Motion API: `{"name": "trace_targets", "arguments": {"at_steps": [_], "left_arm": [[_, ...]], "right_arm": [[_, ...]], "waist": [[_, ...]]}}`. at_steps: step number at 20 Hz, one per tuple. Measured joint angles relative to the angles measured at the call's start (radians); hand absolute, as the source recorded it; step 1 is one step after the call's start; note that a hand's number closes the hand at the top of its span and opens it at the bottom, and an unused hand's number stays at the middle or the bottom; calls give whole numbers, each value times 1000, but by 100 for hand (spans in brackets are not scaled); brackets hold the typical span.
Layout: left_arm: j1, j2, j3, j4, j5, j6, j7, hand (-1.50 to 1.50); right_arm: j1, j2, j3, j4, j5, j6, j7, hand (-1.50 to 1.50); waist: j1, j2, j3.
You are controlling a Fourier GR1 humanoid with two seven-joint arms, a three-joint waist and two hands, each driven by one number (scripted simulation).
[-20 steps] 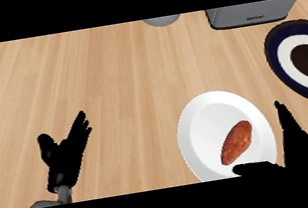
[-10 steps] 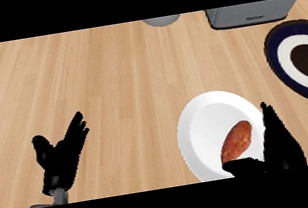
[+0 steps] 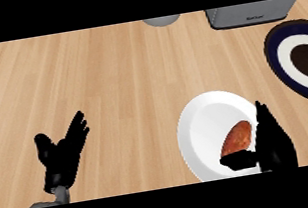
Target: Pick the sweet potato from the plate and place it in the plate
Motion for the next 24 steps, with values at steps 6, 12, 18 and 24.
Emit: {"name": "trace_targets", "arguments": {"at_steps": [6, 12, 18, 24], "left_arm": [[-5, -12, 19, -18, -13, -7, 27, 0], [-3, -23, 39, 15, -26, -34, -3, 0], [9, -40, 45, -6, -48, -37, 8, 0], [12, -43, 52, 5, -46, -40, 3, 0]], "right_arm": [[-3, -17, 1, 83, -42, 3, -46, 150], [-67, -23, -4, 170, 3, -1, -82, 150], [-50, -42, 3, 153, 63, -19, -99, 150], [0, -134, 153, 37, 70, -81, -374, 150]], "waist": [[0, 0, 0], [0, -5, -6], [-1, -4, -4], [-4, -7, 0]]}}
